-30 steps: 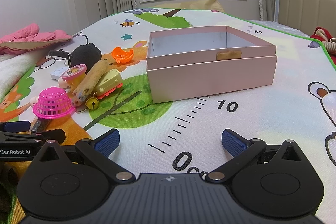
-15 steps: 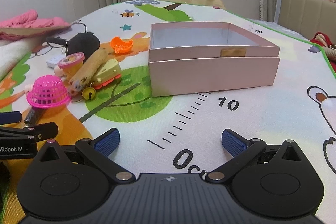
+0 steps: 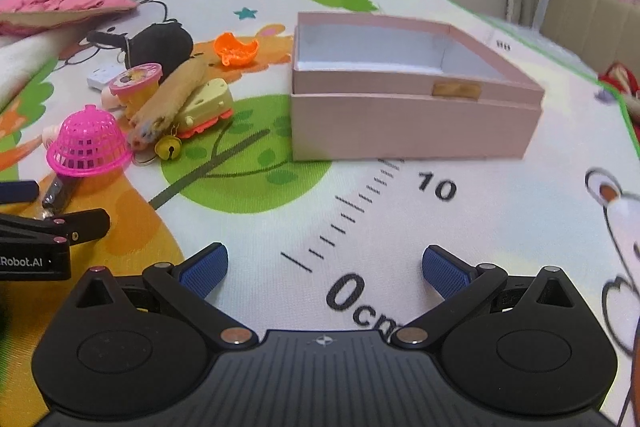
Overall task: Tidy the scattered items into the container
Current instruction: 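Move both tools toward the scattered toys near the pink strainer, then grasp the pink strainer with the left tool while the right tool approaches the black cylinder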
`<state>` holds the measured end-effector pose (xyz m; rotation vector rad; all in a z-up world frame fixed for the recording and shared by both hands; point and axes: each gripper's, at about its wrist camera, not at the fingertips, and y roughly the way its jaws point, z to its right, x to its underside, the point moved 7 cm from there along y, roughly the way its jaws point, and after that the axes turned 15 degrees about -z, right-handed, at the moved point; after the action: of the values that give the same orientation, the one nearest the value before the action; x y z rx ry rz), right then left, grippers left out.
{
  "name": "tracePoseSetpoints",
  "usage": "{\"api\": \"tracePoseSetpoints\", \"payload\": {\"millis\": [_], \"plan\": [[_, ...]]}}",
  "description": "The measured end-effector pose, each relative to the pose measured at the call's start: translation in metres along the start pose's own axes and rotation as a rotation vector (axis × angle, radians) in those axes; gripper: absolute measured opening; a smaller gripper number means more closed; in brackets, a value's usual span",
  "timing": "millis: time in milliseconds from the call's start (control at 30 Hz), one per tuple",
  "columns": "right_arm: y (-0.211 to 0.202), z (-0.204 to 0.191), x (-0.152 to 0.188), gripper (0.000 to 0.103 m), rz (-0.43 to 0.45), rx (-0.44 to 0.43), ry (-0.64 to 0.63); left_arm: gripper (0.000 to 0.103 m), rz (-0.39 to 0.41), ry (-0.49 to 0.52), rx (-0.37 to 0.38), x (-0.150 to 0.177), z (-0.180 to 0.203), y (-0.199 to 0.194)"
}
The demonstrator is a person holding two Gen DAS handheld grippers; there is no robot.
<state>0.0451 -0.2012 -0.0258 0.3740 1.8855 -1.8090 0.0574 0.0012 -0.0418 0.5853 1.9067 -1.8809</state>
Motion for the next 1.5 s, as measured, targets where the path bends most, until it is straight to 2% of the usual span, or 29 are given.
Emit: {"api": "tracePoseSetpoints", "payload": {"millis": [167, 433, 633, 700, 767, 867, 1033, 1100, 1200, 1300, 1500], "plan": [[-0.001, 0.006, 0.001, 0.103, -0.010, -0.051, 0.052, 0.103, 0.034, -0.009, 0.011, 0.003, -0.001, -0.004], [-0.007, -0.008, 0.009, 0.103, 0.063, 0.071, -0.009, 0.103, 0.054, -0.012, 0.018, 0.004, -0.002, -0.005], [-0.013, -0.009, 0.013, 0.103, 0.079, 0.126, 0.045, 0.103, 0.053, -0.034, 0.051, 0.002, -0.006, -0.007], [-0.012, -0.006, 0.015, 0.103, 0.049, 0.107, 0.077, 0.103, 0.056, -0.043, 0.070, 0.000, -0.008, -0.010], [-0.010, 0.002, 0.017, 0.103, 0.014, 0.042, 0.110, 0.103, 0.054, -0.041, 0.062, 0.000, -0.011, -0.010], [-0.010, 0.004, 0.017, 0.103, -0.020, -0.002, 0.074, 0.103, 0.048, -0.035, 0.045, 0.001, -0.013, -0.008], [-0.012, 0.000, 0.022, 0.103, 0.017, -0.002, 0.032, 0.103, 0.061, -0.032, 0.045, 0.001, -0.012, -0.011], [-0.011, -0.001, 0.022, 0.103, 0.011, 0.003, 0.024, 0.103, 0.101, -0.039, 0.073, -0.004, -0.013, -0.019], [-0.011, -0.005, 0.022, 0.103, 0.022, 0.034, -0.003, 0.103, 0.170, -0.013, 0.041, -0.017, -0.011, -0.027], [-0.012, -0.005, 0.024, 0.103, 0.041, 0.043, -0.004, 0.103, 0.163, 0.009, 0.004, -0.032, -0.010, -0.021], [-0.014, -0.005, 0.025, 0.103, 0.057, 0.043, 0.000, 0.103, 0.159, 0.047, -0.008, -0.045, -0.007, -0.008]]}}
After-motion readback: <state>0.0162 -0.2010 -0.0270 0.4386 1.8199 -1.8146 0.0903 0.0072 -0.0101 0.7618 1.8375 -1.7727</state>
